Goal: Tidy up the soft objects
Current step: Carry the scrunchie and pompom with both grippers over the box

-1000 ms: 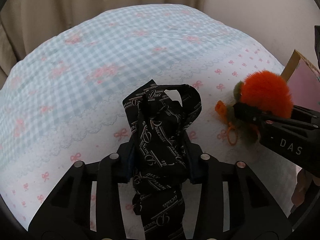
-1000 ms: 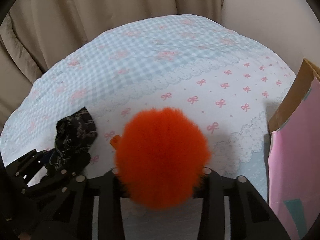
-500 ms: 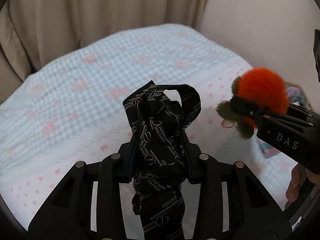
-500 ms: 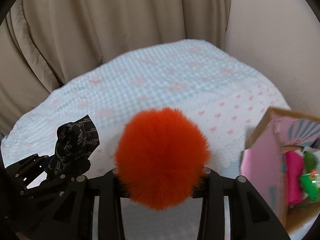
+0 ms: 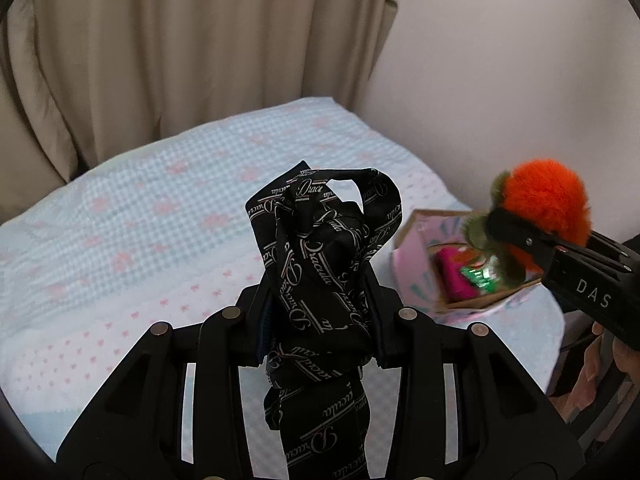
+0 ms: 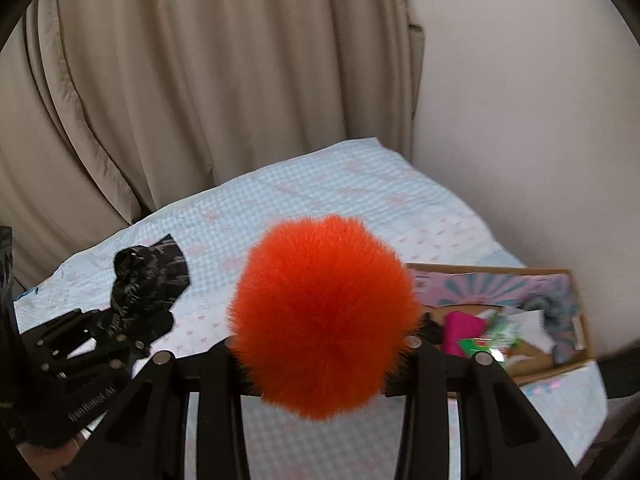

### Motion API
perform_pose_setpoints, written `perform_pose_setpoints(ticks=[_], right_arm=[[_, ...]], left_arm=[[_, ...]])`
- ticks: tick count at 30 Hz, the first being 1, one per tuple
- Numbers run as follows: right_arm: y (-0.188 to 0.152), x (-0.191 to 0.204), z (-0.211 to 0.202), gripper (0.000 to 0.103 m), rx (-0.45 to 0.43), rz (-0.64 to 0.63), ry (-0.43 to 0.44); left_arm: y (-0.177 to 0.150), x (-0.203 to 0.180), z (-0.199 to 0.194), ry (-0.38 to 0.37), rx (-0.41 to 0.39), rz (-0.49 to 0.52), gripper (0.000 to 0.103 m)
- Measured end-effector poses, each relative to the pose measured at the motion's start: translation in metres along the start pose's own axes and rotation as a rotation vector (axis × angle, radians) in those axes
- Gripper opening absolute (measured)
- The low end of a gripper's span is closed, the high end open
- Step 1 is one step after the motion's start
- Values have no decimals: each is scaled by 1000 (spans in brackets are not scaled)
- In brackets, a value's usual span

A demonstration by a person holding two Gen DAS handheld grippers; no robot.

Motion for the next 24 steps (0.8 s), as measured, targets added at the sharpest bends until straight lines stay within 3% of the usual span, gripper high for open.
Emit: perform_pose_setpoints(ticks=[6, 11, 18, 24], right_arm=[[14, -49, -54, 35, 6, 0, 0], [19, -101, -76, 35, 40, -41, 9], [15, -180, -63, 35, 87, -44, -14], [15, -229, -36, 35, 116, -38, -32]], left_arm=[[15, -47, -27, 17, 7, -41, 34], [26, -97, -15, 22, 43, -61, 34], [29, -175, 41, 2, 118, -26, 34], [38, -215, 98, -7, 180, -7, 34]])
Point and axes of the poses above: each gripper's, at about its wrist camera, not at the fingertips, and z roughly the way its jaws point, x to its left, y to its top, the point moved 2 cm from there along z, roughly the way its jaws point, and after that the axes turned 2 degrees about -x, right-handed, at the moved point
